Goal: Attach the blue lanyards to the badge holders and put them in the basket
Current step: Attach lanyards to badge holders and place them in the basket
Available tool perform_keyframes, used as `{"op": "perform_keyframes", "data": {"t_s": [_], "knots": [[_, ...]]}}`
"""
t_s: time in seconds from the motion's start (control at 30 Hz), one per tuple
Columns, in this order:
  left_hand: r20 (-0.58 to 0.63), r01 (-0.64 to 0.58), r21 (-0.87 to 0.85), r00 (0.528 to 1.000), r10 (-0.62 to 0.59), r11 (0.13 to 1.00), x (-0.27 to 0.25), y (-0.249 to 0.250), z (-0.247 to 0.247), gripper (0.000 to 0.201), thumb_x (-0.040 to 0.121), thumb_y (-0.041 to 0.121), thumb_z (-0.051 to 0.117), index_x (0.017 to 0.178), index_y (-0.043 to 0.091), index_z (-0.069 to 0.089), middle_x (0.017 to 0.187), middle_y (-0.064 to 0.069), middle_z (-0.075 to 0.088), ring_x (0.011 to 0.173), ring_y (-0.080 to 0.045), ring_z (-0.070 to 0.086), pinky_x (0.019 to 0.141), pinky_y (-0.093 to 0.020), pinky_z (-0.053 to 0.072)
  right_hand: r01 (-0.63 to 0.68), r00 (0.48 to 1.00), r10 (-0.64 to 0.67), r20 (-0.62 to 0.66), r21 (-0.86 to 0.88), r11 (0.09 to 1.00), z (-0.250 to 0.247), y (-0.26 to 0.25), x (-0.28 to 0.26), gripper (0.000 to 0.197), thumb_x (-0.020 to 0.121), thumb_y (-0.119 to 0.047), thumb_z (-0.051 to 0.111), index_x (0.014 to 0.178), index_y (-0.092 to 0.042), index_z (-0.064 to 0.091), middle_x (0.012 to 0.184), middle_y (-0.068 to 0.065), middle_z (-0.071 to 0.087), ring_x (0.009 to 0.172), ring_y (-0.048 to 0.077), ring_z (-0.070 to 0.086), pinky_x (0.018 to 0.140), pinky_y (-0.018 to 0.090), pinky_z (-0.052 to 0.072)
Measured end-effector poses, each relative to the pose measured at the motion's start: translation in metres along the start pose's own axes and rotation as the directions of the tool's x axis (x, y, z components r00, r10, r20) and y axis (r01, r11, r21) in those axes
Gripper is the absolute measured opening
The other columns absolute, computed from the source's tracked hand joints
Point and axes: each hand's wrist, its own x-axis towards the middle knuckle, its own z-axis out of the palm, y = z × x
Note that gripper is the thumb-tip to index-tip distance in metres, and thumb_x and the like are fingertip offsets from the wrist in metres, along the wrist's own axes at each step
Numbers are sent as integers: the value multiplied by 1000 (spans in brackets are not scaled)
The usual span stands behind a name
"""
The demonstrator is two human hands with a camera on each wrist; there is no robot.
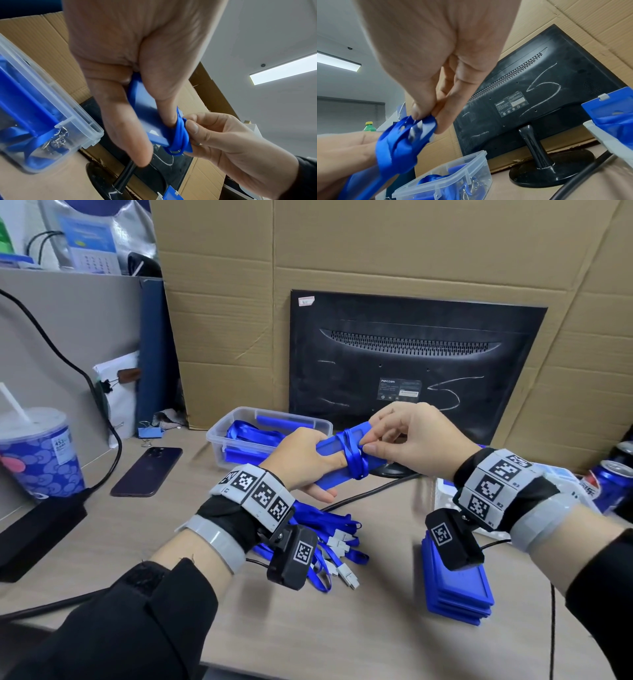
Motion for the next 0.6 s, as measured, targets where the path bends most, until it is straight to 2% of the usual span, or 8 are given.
{"op": "perform_keyframes", "data": {"t_s": [0.1,0.17,0.23,0.33,0.4,0.43,0.5,0.6], "knots": [[43,-3,18,999,2,1000,2,6,5,55,91,47,77,113,-2,61,100,-23,73,68,-35,79,88,-56,62,9,1000,-10,-22,-44,999,2,1,-4,14,81,-18,86,81,-30,79,100,-15,68,64,6,59,71,20,52],[95,-25,26,995,23,999,3,10,9,51,92,45,76,114,1,61,93,-16,73,70,-34,79,89,-54,63,-30,997,28,-69,-36,999,2,4,-7,18,78,-17,84,84,-29,71,86,-9,67,59,7,56,65,22,51],[135,-50,28,990,46,998,4,14,13,46,93,41,77,115,4,62,91,-13,74,70,-32,79,81,-48,66,-108,990,111,-89,43,993,0,7,-9,28,78,-14,81,92,-26,60,73,-3,62,55,11,54,55,29,54],[153,-86,-13,984,87,996,5,24,23,39,95,35,76,115,3,63,86,-11,72,70,-32,79,60,-33,65,-194,979,202,-21,198,961,-6,14,-17,34,87,-14,76,107,-26,52,83,-2,66,56,26,60,42,36,55],[165,-95,-66,981,105,993,8,31,30,33,99,28,72,116,2,63,90,-13,72,72,-35,79,55,-30,62,-274,961,276,30,267,924,-11,20,-23,30,96,-19,71,118,-23,51,91,3,69,58,27,64,43,33,54],[169,-88,-95,980,103,992,9,34,34,28,101,24,69,117,2,64,95,-17,73,74,-36,79,55,-31,62,-298,954,298,43,278,913,-13,23,-26,25,100,-22,68,119,-20,53,89,7,70,57,25,65,44,34,55],[186,-56,-157,979,85,986,13,40,43,22,104,15,61,121,2,64,106,-24,72,74,-37,78,58,-35,64,-295,955,289,61,249,922,-18,27,-31,15,105,-26,61,112,-14,58,81,13,69,56,24,67,49,38,59],[223,-28,-208,972,75,978,20,47,56,19,105,9,54,119,3,63,106,-26,71,77,-39,77,61,-39,66,-292,956,288,53,249,924,-26,34,-36,17,109,-23,53,110,-8,62,80,14,68,57,26,69,53,40,62]]}}
